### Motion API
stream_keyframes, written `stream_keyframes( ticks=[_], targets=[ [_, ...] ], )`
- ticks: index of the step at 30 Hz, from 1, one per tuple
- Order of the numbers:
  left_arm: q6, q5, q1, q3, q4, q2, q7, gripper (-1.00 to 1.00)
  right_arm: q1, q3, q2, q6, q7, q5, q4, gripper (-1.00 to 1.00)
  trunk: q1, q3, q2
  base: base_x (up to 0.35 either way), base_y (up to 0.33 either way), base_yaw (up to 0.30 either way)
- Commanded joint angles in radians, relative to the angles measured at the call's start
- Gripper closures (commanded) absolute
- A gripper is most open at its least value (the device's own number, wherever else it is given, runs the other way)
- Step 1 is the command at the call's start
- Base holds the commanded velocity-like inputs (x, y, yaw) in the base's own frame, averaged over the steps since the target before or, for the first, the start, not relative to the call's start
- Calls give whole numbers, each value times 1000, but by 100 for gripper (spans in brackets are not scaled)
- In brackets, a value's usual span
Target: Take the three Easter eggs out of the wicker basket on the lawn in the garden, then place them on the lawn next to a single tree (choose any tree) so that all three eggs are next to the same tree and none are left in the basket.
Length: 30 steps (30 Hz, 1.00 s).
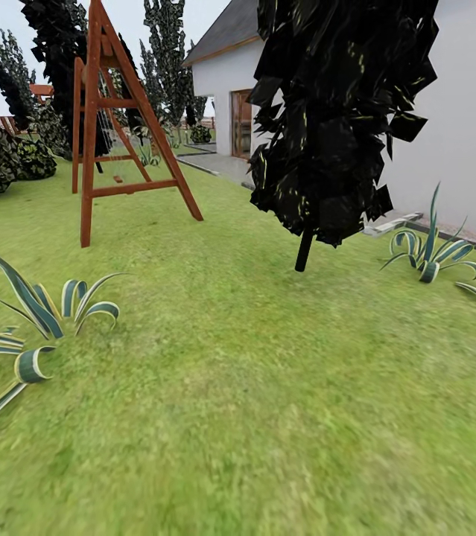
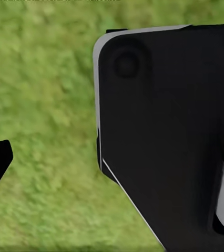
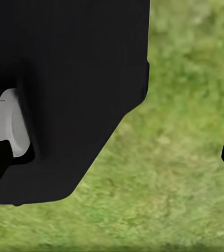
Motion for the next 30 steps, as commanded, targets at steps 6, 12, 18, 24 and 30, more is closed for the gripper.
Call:
stream_keyframes(
  ticks=[6, 12, 18, 24, 30],
  targets=[
    [-4, 0, -1, -3, 0, 0, 1, -100, 0, -2, 0, -2, -1, 0, -1, -100, -23, 18, 41, 0, 0, 0],
    [-5, 0, 0, -4, -2, 0, 1, -100, 0, -2, 0, -2, -1, 0, -1, -100, -46, 36, 83, 0, 0, 0],
    [-6, 0, -1, -4, -1, 1, 0, -100, 0, -2, 0, -2, -1, 0, -1, -100, -69, 55, 125, 0, 0, 0],
    [-7, 0, 0, -4, -2, 1, -1, -100, 0, -2, 0, -2, -1, 0, -1, -100, -76, 61, 139, 0, 0, 0],
    [-4, 1, -1, -1, -4, 0, -1, -100, 0, -2, 0, -2, -1, 0, -1, -100, -76, 61, 139, 0, 0, 0]
  ],
)
